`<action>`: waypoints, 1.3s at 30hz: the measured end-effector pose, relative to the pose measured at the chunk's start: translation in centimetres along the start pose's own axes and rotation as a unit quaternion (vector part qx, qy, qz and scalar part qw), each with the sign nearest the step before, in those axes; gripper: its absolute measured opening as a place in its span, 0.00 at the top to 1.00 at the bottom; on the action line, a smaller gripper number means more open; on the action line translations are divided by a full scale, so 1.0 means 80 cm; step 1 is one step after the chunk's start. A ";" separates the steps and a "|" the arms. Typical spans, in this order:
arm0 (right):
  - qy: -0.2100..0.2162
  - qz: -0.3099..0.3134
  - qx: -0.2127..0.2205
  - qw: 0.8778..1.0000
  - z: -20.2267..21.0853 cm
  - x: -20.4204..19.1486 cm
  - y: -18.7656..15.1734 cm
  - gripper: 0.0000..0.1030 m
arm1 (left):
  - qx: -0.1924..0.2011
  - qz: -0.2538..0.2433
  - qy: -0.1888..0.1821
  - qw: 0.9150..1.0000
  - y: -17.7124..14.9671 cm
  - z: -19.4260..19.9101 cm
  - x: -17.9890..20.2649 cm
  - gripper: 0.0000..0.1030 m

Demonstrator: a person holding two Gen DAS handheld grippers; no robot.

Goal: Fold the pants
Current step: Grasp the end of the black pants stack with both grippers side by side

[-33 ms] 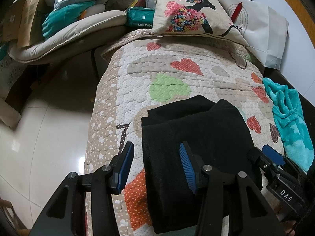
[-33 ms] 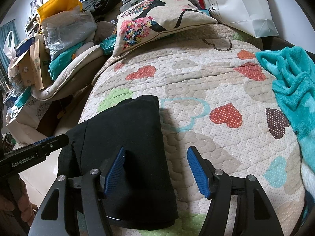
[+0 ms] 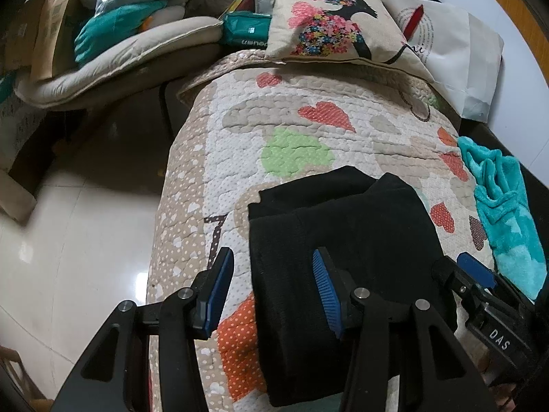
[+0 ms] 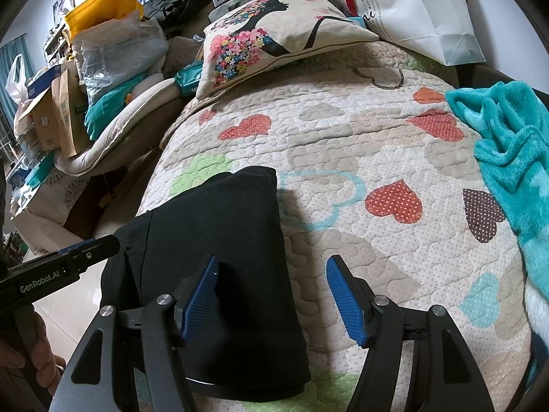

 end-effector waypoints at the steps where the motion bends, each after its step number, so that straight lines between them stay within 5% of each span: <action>1: 0.001 -0.002 0.000 1.000 0.000 -0.001 -0.001 0.31 | -0.003 0.012 -0.005 1.000 -0.002 -0.001 -0.008 0.53; 8: 0.030 -0.025 -0.026 0.999 -0.009 0.003 0.022 0.22 | -0.017 0.130 -0.072 0.989 -0.007 -0.005 -0.067 0.39; 14: 0.054 -0.056 -0.063 0.995 -0.048 0.016 0.032 0.21 | -0.064 0.131 -0.140 0.979 -0.015 -0.033 -0.038 0.34; 18: 0.116 -0.109 -0.088 0.983 -0.079 0.025 0.034 0.21 | -0.112 0.148 -0.177 0.967 -0.028 -0.065 -0.022 0.30; 20: 0.148 -0.132 -0.098 0.975 -0.092 0.028 0.033 0.21 | -0.117 0.170 -0.198 0.958 -0.029 -0.076 -0.020 0.18; 24: 0.209 -0.173 -0.107 0.957 -0.114 0.034 0.028 0.20 | -0.110 0.152 -0.212 0.959 -0.020 -0.075 -0.003 0.11; 26: 0.225 -0.173 -0.107 0.953 -0.114 0.031 0.030 0.23 | -0.111 0.126 -0.217 0.962 -0.019 -0.071 0.011 0.37; 27: 0.235 -0.170 -0.112 0.951 -0.115 0.026 0.031 0.35 | -0.115 0.114 -0.221 0.962 -0.018 -0.070 0.018 0.43; 29: 0.235 -0.168 -0.111 0.951 -0.113 0.021 0.032 0.39 | -0.113 0.106 -0.222 0.963 -0.017 -0.066 0.024 0.55; 39: 0.218 -0.141 -0.089 0.962 -0.090 -0.001 0.054 0.53 | -0.106 0.127 -0.241 0.956 0.007 -0.060 0.026 0.59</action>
Point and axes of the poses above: each gripper's, at about its wrist camera, not at the fingertips, and z roughly against the way its jaws point, x to its right, y to its top, the point moved 5 cm from there along -z, roughly the way its jaws point, and after that the axes turned 8 degrees about y, right-handed, at the moved point
